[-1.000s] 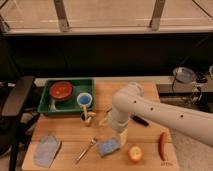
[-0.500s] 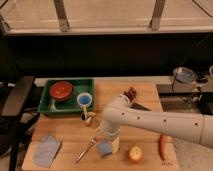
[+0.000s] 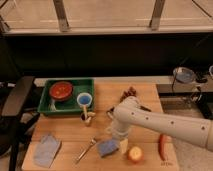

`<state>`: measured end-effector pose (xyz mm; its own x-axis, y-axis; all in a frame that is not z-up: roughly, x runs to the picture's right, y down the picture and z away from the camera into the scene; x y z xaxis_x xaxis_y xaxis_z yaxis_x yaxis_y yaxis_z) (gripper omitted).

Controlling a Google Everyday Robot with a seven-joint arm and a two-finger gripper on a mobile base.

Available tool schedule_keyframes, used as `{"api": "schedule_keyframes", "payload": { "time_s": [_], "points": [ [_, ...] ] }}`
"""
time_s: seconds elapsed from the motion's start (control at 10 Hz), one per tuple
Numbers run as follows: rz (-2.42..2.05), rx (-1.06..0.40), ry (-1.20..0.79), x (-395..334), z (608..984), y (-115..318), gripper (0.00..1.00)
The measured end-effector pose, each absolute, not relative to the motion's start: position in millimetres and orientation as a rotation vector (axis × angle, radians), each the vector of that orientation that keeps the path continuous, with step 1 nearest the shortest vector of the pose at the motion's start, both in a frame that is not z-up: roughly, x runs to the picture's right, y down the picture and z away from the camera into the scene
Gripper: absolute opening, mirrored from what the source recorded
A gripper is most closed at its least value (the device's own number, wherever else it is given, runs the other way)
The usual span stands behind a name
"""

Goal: Place sponge in table surface

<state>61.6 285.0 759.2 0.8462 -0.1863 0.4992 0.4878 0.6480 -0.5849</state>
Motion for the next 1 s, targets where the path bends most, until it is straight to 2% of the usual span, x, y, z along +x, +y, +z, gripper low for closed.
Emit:
{"api": "schedule_keyframes", "payload": {
  "time_s": [0.1,0.7,0.8,1.0],
  "points": [
    [-0.356,-0.784,-0.421,69.3,762.9,287.6,0.72],
    [-0.277,-0.802,-0.433,70.6,774.4,297.7,0.1],
    [-0.281,-0.799,-0.43,71.3,772.0,296.9,0.05],
    [-0.292,-0.748,-0.429,75.0,755.9,278.4,0.03]
  ]
}}
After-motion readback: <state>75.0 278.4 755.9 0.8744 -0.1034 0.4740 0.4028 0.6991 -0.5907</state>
